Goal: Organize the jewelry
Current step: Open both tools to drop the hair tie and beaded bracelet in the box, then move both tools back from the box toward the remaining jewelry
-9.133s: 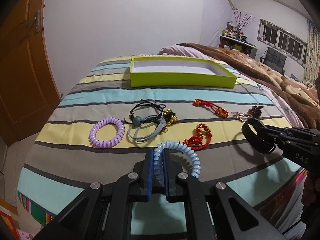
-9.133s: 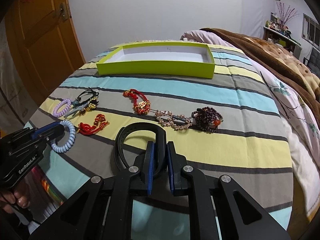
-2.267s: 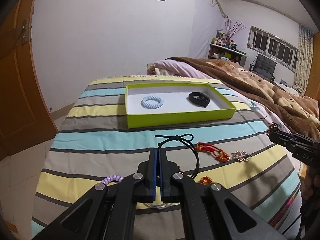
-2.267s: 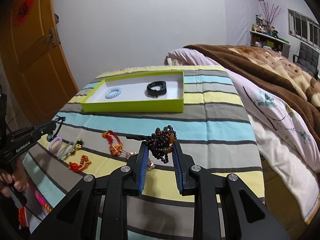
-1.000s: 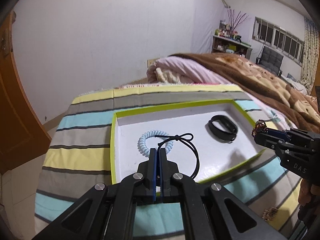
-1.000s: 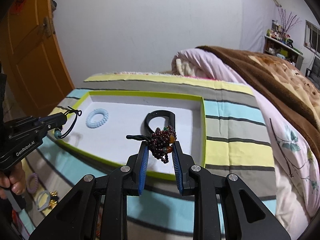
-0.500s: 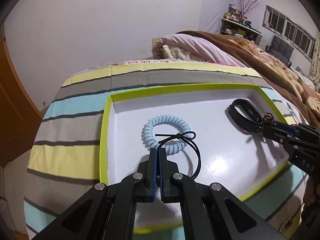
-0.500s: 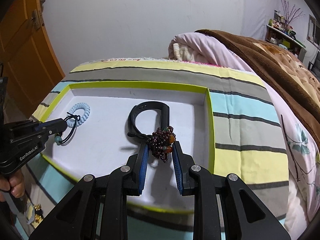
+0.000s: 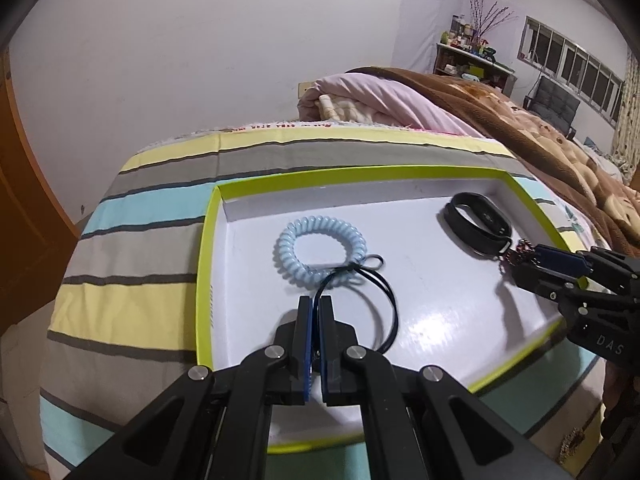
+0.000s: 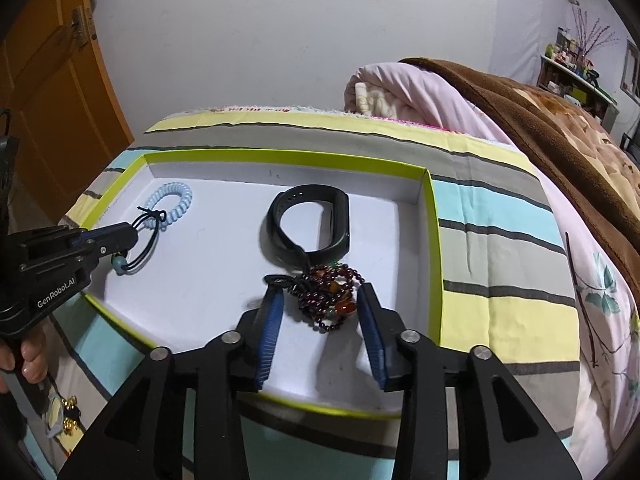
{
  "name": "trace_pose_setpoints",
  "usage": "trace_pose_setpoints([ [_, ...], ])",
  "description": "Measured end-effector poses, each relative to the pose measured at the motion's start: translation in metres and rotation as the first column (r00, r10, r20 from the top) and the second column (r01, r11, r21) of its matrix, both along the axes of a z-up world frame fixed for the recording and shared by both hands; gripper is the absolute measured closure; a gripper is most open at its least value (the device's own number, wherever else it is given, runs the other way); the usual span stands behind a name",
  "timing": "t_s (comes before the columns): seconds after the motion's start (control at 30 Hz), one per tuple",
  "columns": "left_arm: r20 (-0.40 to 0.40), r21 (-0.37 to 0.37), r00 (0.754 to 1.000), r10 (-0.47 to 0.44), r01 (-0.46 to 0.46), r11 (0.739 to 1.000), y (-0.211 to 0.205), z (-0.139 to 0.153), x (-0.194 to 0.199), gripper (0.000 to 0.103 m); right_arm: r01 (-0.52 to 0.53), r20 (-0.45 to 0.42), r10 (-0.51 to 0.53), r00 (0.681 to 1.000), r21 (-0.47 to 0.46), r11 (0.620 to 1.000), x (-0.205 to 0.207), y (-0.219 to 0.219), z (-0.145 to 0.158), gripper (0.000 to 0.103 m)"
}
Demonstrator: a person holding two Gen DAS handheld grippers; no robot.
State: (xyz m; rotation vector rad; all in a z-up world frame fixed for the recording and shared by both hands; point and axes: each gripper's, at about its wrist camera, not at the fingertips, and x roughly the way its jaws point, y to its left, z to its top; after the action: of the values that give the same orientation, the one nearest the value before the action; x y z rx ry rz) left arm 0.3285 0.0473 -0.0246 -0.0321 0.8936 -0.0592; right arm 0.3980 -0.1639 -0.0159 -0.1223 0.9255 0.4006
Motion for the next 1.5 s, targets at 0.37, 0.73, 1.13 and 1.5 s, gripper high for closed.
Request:
trace_pose_setpoints([
  [0.37,0.03,-0.036,0.999,0.017,-0.016,0.999,0.003,0.01,-0.03,0.1,0.002,0.05,-0.003,0.999,0.015,1.0,-0.031,-0.005,0.019,0.061],
  [0.73,0.074,-0.032,0.997,0.009,-0.007,0.999,0.002,0.029,-0.066,0.099,0.004,0.092,-0.008,0.996,0.04,0.999,-0.071,-0.013,0.039,0.061],
  [1.13,0.177,-0.049,0.983,0.047,-0.039,0.998,-0.003,0.063,-0.145,0.099,-0.007,0.154,-0.007,0.988,0.089,0.996,-0.131,-0.026,0.066,0.061],
  [1.5,0.256,-0.031,0.964,0.072,-0.066,0.997,-0.015,0.079,-0.226,0.099,-0.013,0.184,-0.009,0.983,0.115,0.993,-0.198,-0.038,0.074,0.061],
])
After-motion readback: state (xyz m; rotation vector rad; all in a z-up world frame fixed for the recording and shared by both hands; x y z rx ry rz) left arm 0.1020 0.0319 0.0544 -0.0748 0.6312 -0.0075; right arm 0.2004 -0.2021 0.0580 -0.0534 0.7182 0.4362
